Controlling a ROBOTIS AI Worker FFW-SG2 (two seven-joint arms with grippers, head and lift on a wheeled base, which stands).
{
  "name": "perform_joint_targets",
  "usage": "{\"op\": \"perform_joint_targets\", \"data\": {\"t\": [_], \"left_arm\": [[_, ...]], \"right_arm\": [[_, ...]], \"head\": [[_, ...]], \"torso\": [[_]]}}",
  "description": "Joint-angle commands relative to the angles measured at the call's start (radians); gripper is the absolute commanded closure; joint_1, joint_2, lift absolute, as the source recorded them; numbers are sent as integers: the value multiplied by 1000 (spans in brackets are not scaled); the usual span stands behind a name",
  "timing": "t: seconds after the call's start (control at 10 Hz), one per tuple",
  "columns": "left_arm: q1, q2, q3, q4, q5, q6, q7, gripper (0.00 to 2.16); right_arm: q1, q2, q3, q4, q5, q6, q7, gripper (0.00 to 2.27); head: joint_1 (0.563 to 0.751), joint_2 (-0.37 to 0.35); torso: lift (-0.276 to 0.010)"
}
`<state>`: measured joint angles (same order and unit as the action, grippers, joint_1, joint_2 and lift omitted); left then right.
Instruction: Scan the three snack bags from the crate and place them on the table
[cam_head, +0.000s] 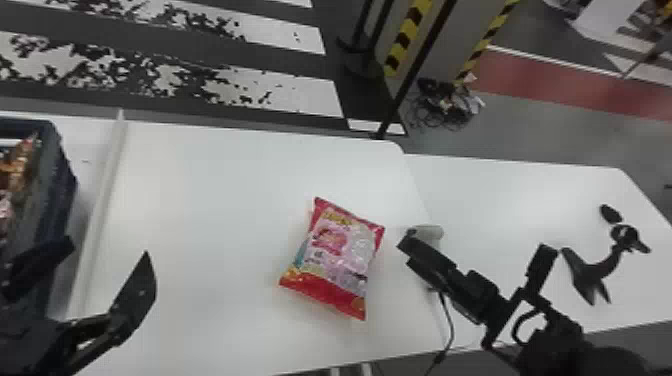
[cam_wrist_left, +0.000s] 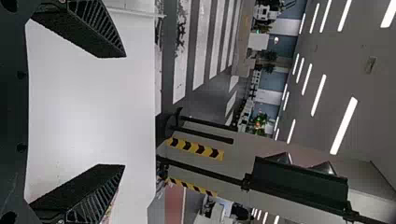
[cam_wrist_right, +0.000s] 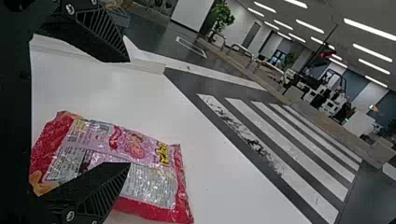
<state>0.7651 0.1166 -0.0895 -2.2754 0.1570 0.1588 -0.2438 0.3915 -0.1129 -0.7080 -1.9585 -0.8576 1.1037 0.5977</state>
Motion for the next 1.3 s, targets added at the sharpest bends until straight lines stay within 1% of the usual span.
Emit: {"op": "perform_joint_targets", "data": {"t": [0.0, 0.1, 0.2, 0.3, 0.4, 0.5, 0.6, 0.7, 0.8, 0.9, 1.0, 1.2], "left_arm": [[6, 0, -1, -4, -1, 0, 0, 19], [8, 2, -6, -7, -1, 0, 0, 19], [10, 0, -10, -9, -1, 0, 0, 19], [11, 0, -13, -12, -1, -3, 3, 19], [13, -2, -16, -13, -1, -3, 8, 19], [13, -2, -19, -15, -1, -3, 11, 19], [13, -5, -22, -15, -1, -3, 12, 19], [13, -5, -27, -13, -1, -9, 38, 19], [10, -5, -32, -12, -1, -6, 54, 19], [10, -3, -33, -12, 1, -6, 64, 19], [6, -2, -32, -12, 1, -12, 66, 19], [3, 0, -32, -10, 3, -12, 66, 19]], "right_arm": [[18, 16, 7, -66, 12, -3, 30, 201], [27, 16, 24, -86, 20, 0, 50, 498], [33, 15, 47, -97, 43, 0, 67, 873], [33, 15, 74, -97, 75, 3, 97, 1332], [35, 15, 108, -97, 111, 6, 111, 1649], [41, 16, 147, -97, 135, 3, 116, 1801], [47, 18, 183, -97, 157, 0, 116, 1838], [58, 38, 209, -95, 160, -40, 113, 1899], [61, 52, 246, -92, 198, -61, 106, 1993], [63, 56, 297, -74, 230, -113, 113, 2010], [61, 56, 363, -62, 276, -178, 117, 2007], [35, 56, 478, -48, 385, -218, 94, 2010]], "head": [[695, -339], [695, -325], [695, -312], [695, -299], [695, -282], [695, -272], [695, -250], [695, -229], [695, -202], [695, -176], [695, -161], [695, -96]], "torso": [[-62], [-62], [-62], [-62], [-62], [-62], [-62], [-62], [-62], [-62], [-62], [-62]]}}
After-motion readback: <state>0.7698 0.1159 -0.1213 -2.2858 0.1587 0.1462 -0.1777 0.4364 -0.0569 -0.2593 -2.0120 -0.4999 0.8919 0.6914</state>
